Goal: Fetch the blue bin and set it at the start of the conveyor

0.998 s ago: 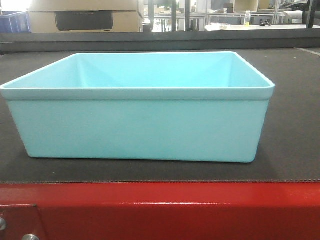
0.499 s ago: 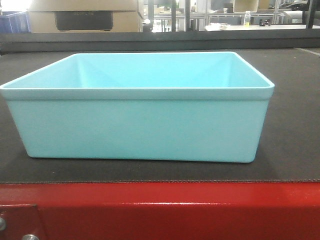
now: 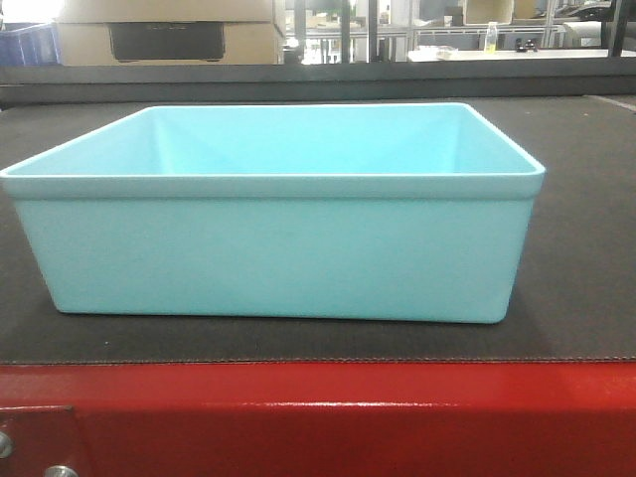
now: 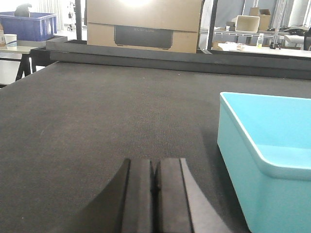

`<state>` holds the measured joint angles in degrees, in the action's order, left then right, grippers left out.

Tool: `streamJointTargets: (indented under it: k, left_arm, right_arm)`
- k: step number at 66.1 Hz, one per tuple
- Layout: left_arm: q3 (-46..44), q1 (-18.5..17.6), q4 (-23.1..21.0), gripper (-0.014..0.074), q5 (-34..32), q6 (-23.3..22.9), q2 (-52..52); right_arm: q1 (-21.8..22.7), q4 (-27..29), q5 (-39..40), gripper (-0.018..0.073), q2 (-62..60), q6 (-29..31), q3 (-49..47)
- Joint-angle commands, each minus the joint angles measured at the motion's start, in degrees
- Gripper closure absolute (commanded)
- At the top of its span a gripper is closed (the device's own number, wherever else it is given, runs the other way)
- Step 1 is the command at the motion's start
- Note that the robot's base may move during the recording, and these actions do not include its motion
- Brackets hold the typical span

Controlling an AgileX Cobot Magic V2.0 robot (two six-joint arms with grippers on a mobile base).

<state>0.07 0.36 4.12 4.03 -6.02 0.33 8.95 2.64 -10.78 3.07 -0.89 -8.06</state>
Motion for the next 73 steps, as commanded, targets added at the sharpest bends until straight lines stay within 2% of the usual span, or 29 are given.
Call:
streamJointTargets:
  k: [1, 8, 11, 73]
  left_arm:
    - [-0.07, 0.09, -0.22, 0.0707, -1.08, 0.03, -0.33]
    - [-0.07, 0.09, -0.22, 0.0707, -1.18, 0.03, -0.33]
    - [-0.07, 0.09, -0.22, 0.0707, -1.18, 0.03, -0.33]
    - [-0.07, 0.09, -0.22, 0.0707, -1.18, 0.03, -0.33]
  right_arm:
    - [0.81, 1.04, 4.37, 0.0721, -2.9, 0.38, 5.0]
    - [0.81, 2.84, 10.78, 0.0721, -3.07, 0.38, 8.06]
    - [0.81, 3.09, 8.83, 0.0721, -3.07, 0.38, 8.06]
    - [0.81, 3.09, 10.37, 0.0721, -3.07, 0.38, 8.06]
